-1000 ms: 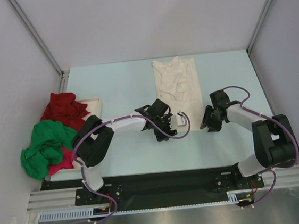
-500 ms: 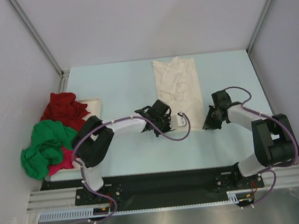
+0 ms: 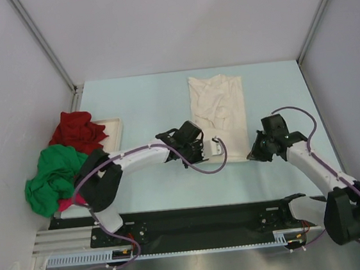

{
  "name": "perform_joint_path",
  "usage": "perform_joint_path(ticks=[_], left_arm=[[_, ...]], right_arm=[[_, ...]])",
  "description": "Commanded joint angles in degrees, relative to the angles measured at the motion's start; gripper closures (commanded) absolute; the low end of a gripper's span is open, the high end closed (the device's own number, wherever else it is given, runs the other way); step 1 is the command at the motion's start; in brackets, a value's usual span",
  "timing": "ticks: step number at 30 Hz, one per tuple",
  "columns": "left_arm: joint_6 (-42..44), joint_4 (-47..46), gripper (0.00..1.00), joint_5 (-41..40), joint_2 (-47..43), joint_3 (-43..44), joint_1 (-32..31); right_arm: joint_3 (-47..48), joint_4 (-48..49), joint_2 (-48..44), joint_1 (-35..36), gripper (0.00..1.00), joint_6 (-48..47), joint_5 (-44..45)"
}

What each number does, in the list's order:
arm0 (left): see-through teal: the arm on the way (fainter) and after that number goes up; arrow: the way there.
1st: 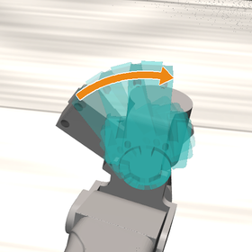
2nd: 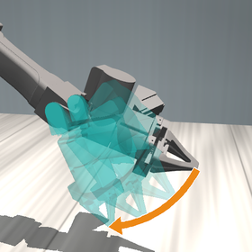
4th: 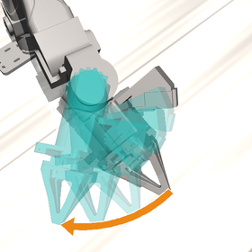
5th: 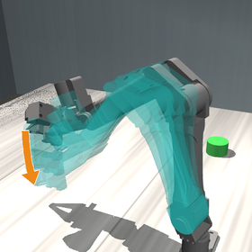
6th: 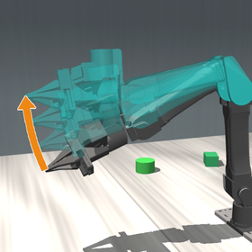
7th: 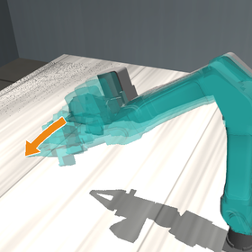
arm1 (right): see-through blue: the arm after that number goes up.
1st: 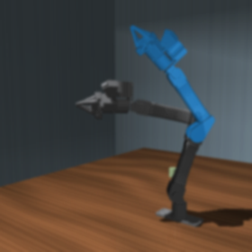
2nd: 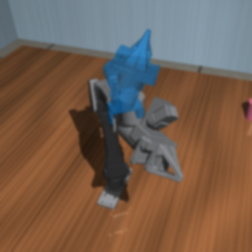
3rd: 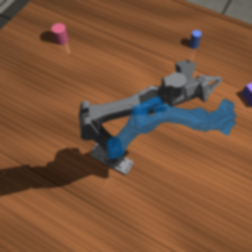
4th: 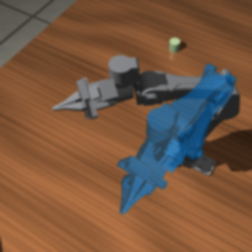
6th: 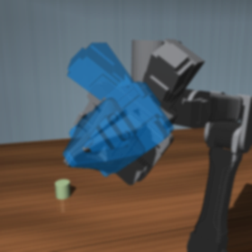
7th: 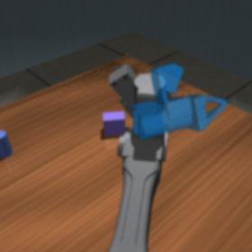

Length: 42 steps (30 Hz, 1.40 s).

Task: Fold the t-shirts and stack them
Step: Fold the tshirt

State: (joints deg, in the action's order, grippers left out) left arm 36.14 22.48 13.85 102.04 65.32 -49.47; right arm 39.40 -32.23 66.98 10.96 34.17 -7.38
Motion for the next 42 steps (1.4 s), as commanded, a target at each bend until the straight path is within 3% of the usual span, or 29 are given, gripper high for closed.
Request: perform_joint_path(ticks=[1, 8, 11, 13, 15, 22, 29, 35, 42], left_arm=[[-0.8, 9.3, 1.00, 2.0, -8.7, -0.8, -1.6], [-0.1, 25.7, 1.00, 9.2, -19.9, 0.1, -4.8], [-0.1, 29.9, 1.00, 11.5, -20.9, 4.2, -3.6], [-1.1, 29.8, 1.00, 13.7, -20.1, 6.7, 0.5], [-2.4, 28.4, 1.00, 13.8, -16.8, 11.2, 5.6], [-4.9, 26.7, 1.00, 13.8, -2.4, 28.3, 14.7], [-9.6, 27.2, 0.99, 11.0, 15.1, 49.6, 20.2], [-13.6, 27.1, 1.00, 5.4, 27.8, 63.9, 22.2], [-14.9, 21.6, 1.00, 1.0, 32.8, 65.7, 22.4]], right_arm=[[0.7, -11.8, -5.5, 3.5, 1.00, 3.2, 3.2], [7.7, -32.0, -19.2, 8.5, 1.00, 9.8, 4.4], [11.3, -35.4, -22.2, 8.5, 1.00, 10.9, 4.2], [13.2, -34.4, -20.8, 8.3, 1.00, 10.2, 4.0], [14.6, -30.8, -18.0, 6.3, 1.00, 6.7, 4.4], [24.6, -13.1, 1.6, -5.6, 1.00, -2.4, 1.6], [38.5, -3.3, 24.6, -7.4, 1.00, -4.5, 4.3], [48.1, 0.1, 36.1, -8.2, 1.00, -4.0, 4.7], [57.0, 1.7, 47.0, -8.3, 1.00, -3.1, 4.4]])
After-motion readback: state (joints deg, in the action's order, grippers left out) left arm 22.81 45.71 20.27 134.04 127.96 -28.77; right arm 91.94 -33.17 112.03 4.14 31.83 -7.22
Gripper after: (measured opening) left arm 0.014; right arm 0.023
